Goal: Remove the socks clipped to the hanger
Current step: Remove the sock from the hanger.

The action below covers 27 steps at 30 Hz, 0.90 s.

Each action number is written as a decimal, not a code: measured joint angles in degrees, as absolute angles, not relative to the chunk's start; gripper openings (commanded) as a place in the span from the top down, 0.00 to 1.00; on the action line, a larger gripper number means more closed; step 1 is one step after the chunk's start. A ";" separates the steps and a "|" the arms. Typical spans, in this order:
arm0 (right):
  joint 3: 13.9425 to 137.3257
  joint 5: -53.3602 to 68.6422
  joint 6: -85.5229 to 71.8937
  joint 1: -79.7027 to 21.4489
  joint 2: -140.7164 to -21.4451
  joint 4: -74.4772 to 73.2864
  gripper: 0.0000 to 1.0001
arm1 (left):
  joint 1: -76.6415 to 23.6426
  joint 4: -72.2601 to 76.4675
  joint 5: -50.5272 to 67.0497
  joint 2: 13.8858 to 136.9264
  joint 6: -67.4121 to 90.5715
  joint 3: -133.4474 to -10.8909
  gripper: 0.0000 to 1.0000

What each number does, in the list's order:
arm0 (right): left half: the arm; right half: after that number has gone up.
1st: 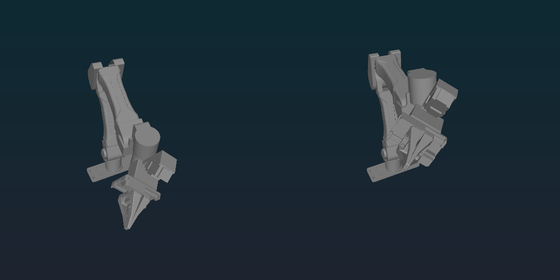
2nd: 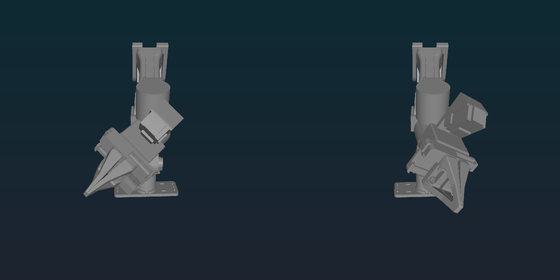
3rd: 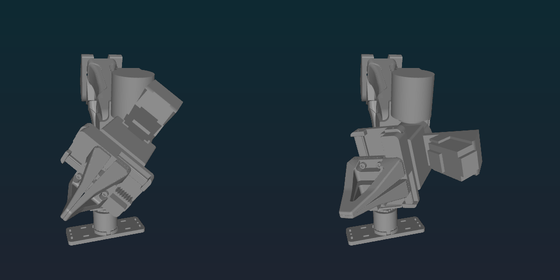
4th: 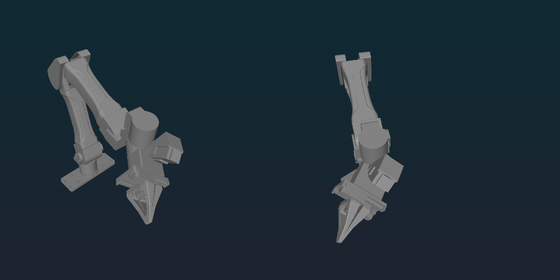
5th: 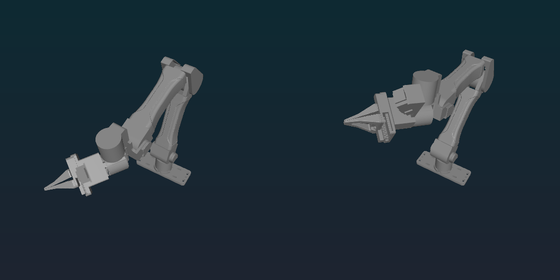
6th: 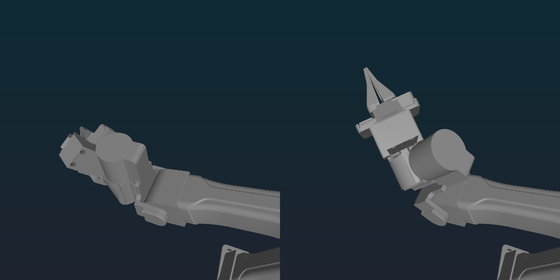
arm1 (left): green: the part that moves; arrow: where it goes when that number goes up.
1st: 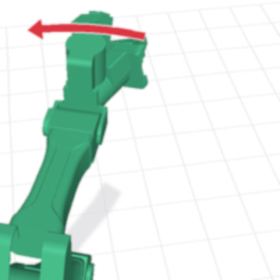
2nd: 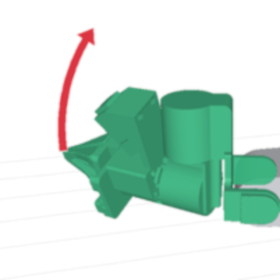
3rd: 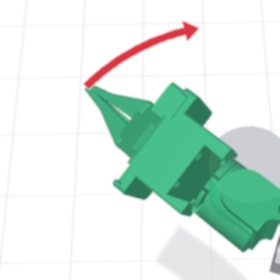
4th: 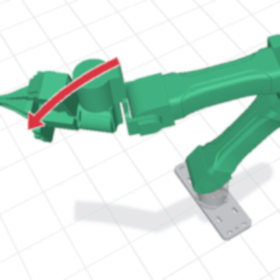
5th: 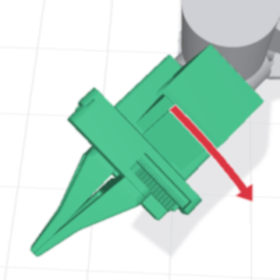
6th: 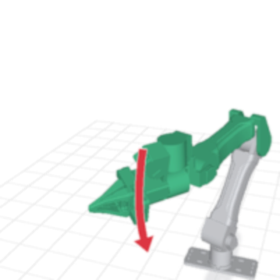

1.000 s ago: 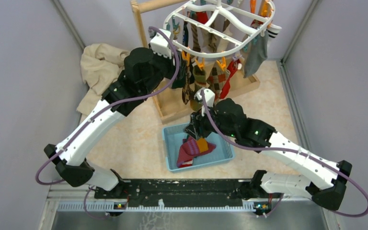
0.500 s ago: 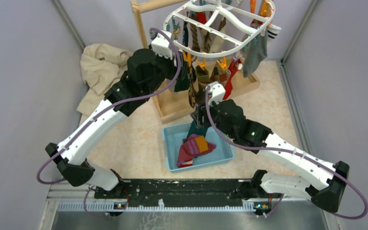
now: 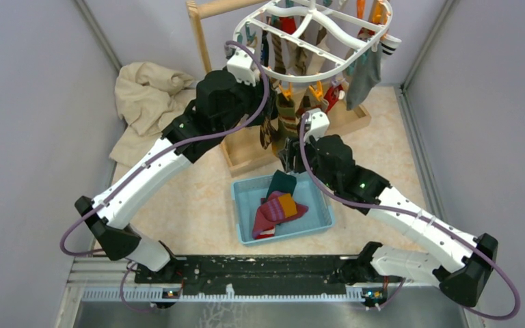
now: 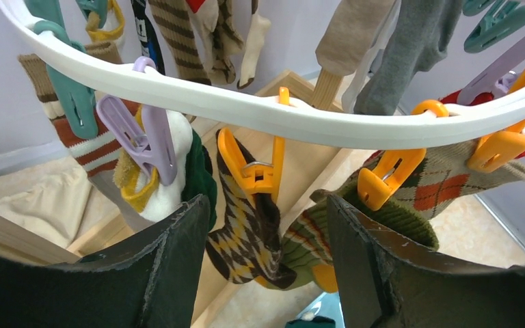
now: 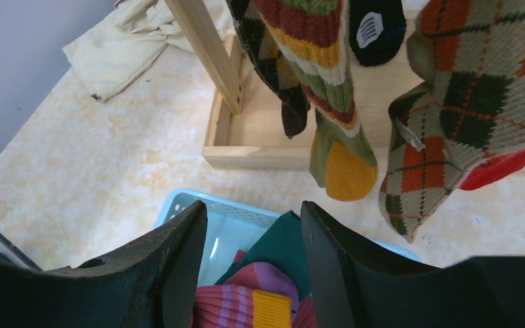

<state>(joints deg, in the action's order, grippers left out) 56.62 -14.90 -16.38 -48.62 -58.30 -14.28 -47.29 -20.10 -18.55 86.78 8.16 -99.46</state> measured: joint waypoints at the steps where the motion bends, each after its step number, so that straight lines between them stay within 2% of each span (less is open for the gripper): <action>1: 56.62 -14.50 -16.51 -48.62 -58.41 -14.20 0.46 | -47.33 -19.99 -18.65 86.83 8.23 -99.46 0.31; 10: 56.62 -9.34 -16.64 -49.15 -60.01 -11.84 0.46 | -47.53 -14.55 -20.14 86.89 9.19 -99.15 0.31; 17: 56.62 -9.10 -16.64 -53.19 -60.20 -11.40 0.46 | -47.53 -13.23 -20.21 86.91 9.37 -99.15 0.32; 27: 56.60 -19.92 -16.45 -53.47 -63.29 -7.66 0.46 | -47.53 -13.13 -20.86 86.89 9.43 -98.74 0.32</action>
